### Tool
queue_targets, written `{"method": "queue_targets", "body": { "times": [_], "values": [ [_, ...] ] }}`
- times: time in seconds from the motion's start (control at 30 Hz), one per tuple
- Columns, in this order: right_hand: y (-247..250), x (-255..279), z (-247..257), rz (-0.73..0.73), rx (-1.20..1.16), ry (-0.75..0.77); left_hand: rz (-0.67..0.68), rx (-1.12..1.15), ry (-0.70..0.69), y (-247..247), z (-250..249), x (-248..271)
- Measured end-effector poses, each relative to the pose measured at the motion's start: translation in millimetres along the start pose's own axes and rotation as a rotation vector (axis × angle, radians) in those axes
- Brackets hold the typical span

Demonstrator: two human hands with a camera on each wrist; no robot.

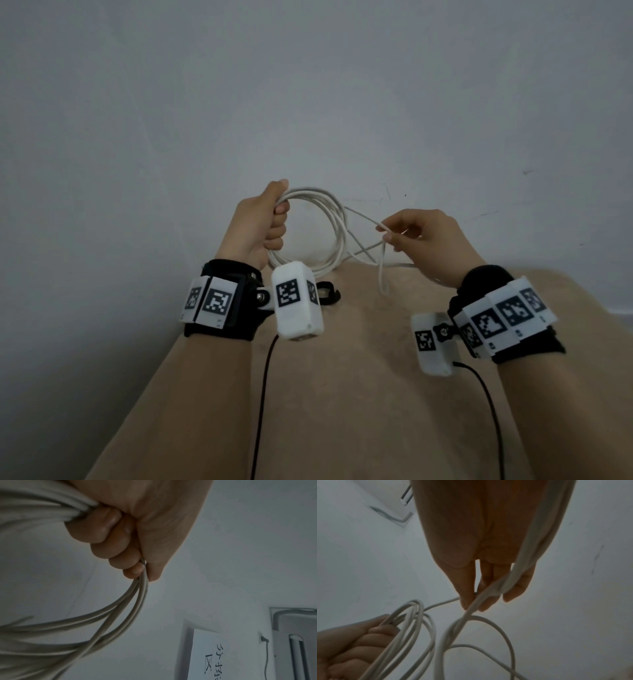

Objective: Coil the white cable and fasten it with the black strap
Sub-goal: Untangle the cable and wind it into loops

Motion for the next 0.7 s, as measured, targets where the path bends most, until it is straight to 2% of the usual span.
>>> {"method": "queue_targets", "body": {
  "times": [0.1,0.23,0.33,0.43,0.6,0.7],
  "values": [
    [-5.8,0.0,7.5,-0.016,-0.103,-0.011,0.029,-0.011,-0.004,-9.5,3.1,2.1],
    [-22.4,4.2,24.5,0.12,-0.322,-0.037,0.116,-0.009,-0.004,-26.7,4.8,6.9],
    [-34.3,5.9,23.7,0.183,-0.296,-0.048,0.18,0.027,0.014,-35.1,2.7,11.1],
    [-38.8,5.9,16.4,0.134,-0.284,-0.104,0.238,0.071,0.042,-40.8,0.2,13.3],
    [-34.3,6.2,11.7,0.039,-0.772,-0.229,0.259,0.222,0.14,-41.6,6.1,12.7],
    [-32.4,5.0,13.7,0.049,-0.921,-0.253,0.262,0.326,0.221,-41.0,11.8,10.7]
  ]
}}
Point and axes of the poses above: each hand's wrist, its own x-axis away from the middle knuckle, its own y-axis out of the back of the hand, z = x × y, the point moved 5 cm from there along -x, towards the middle knuckle, and after that the axes turned 5 degrees about -z, right-handed, at the moved point
